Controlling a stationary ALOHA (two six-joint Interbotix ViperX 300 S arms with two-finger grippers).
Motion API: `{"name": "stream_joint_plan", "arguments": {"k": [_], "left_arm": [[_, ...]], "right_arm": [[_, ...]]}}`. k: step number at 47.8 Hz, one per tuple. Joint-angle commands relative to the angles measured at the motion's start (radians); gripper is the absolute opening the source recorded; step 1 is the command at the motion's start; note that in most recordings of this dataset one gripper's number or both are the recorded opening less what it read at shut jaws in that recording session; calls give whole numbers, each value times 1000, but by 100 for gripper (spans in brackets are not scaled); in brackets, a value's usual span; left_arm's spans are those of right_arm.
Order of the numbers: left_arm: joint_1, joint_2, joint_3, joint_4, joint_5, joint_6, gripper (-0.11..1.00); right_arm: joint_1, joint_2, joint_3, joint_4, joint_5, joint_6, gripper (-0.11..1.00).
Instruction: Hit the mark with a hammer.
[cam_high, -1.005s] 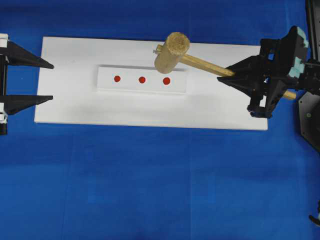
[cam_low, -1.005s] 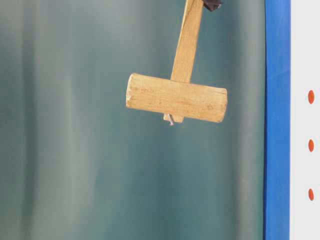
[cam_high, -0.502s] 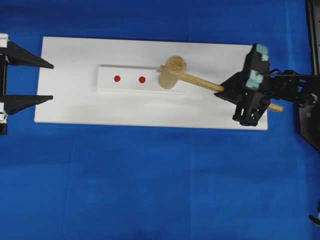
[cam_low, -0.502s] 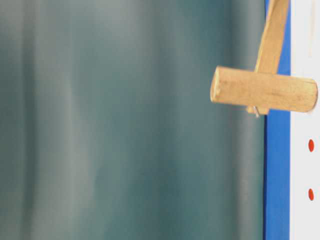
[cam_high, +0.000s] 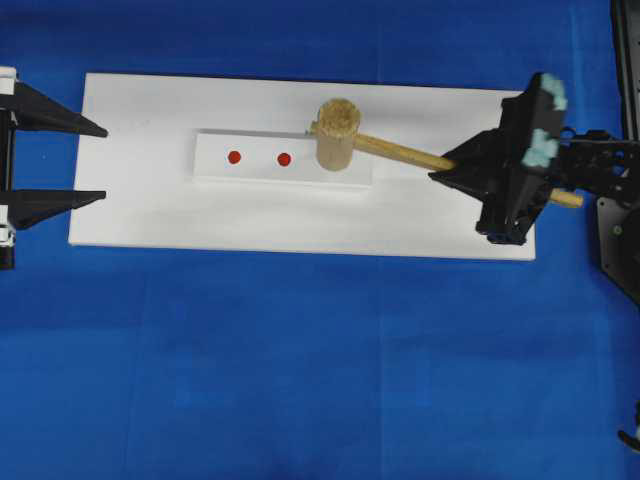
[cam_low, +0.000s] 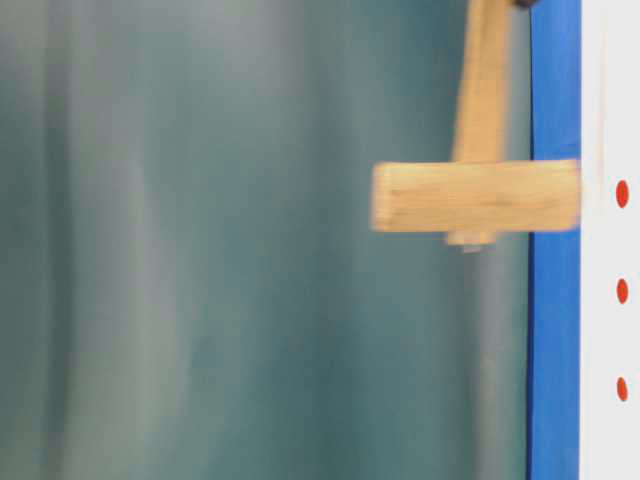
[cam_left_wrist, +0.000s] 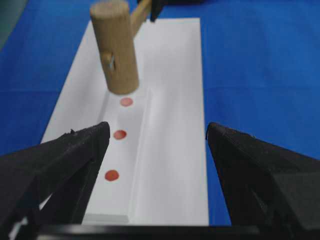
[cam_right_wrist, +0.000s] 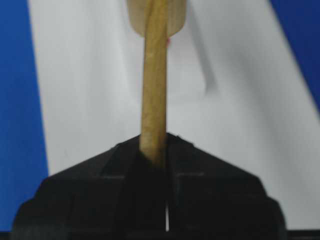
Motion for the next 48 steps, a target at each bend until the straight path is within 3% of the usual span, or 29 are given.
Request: {"name": "stream_joint_plan", "arguments": {"k": [1,23,48], "left_arm": [[3,9,-11,-2,-8,-2,76],[5,9,-11,-2,-9,-2,76],[8,9,-11,-2,-6,-2,77]], "right_arm": [[2,-48,-29,-9,-6,-9,2],[6,-23,-83,-9,21,-31,2],[63,325,-428,-92,72,-32,2]]}}
